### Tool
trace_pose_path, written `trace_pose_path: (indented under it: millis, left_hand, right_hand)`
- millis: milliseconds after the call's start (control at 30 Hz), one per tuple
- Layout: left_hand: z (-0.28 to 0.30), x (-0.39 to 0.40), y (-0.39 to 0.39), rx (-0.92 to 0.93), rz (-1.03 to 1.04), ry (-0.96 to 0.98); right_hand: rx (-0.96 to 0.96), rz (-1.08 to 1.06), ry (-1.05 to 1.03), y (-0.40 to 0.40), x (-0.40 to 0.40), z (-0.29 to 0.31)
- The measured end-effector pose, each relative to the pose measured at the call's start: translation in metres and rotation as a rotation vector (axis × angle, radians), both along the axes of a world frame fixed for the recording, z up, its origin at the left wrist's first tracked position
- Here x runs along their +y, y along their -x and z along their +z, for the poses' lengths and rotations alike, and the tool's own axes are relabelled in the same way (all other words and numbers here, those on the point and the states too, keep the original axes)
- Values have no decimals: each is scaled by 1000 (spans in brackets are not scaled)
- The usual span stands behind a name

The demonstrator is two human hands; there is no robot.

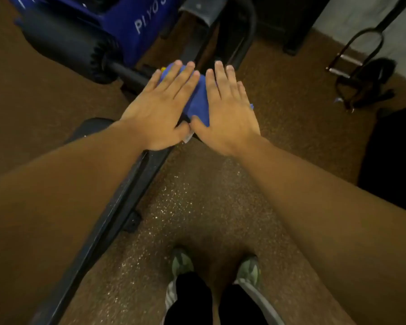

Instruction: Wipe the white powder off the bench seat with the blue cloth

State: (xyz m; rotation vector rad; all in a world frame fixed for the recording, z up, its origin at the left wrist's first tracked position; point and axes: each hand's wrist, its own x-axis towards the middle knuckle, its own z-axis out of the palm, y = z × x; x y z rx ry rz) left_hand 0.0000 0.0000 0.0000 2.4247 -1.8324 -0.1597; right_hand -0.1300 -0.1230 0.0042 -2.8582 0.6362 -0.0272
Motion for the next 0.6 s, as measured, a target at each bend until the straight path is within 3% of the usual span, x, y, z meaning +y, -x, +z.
trace_pose_path:
  millis: [233,600]
  left_hand:
    - [-19,-4,-20,-27,-117,37]
    - [-21,-13,-22,100,-65,159]
  right_hand:
    - [5,-4,130,-12,2,-22]
    - [-117,-38,47,-16,2,-22]
